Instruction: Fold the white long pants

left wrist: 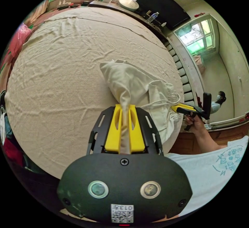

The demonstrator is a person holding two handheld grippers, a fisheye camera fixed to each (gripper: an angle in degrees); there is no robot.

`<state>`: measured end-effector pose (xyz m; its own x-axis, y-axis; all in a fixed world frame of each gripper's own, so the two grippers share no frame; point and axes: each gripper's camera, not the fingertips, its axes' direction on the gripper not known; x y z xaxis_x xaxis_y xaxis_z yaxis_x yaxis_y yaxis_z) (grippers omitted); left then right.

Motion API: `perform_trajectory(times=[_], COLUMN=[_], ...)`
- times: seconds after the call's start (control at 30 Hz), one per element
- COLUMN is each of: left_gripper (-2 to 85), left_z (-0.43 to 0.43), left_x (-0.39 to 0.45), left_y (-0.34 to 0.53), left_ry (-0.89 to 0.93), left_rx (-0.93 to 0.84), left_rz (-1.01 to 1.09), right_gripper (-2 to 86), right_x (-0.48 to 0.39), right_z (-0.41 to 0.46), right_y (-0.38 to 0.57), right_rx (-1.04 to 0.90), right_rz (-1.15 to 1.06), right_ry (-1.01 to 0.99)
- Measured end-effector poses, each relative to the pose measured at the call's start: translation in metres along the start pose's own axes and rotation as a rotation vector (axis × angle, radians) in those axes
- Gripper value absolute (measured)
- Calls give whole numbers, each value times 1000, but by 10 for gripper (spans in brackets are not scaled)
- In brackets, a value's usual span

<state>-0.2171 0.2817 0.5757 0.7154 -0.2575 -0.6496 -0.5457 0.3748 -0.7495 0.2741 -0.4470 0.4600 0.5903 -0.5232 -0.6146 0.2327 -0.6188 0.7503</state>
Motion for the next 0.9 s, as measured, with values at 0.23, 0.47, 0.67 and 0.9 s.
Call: perform_trajectory(times=[0.23,0.47,0.67,0.9], left_gripper=[28,28,29,31], left_z=[-65,-157,-263,-322], left_x=[2,-67,-152,-292], left_y=[29,45,41,13], left_ry=[66,26,-177,-371], left_rx=[184,446,717,868], left_rz=[21,-37,-51,-159], right_gripper=[73,73,75,75], right_x=[-77,-151,-283,-439], right_z=[39,127,225,422], right_y=[9,-62,-151,-263], right_rx=[100,130,250,234], right_rz=[-317,-532,-797,-1075], right_ry=[170,208,327,484])
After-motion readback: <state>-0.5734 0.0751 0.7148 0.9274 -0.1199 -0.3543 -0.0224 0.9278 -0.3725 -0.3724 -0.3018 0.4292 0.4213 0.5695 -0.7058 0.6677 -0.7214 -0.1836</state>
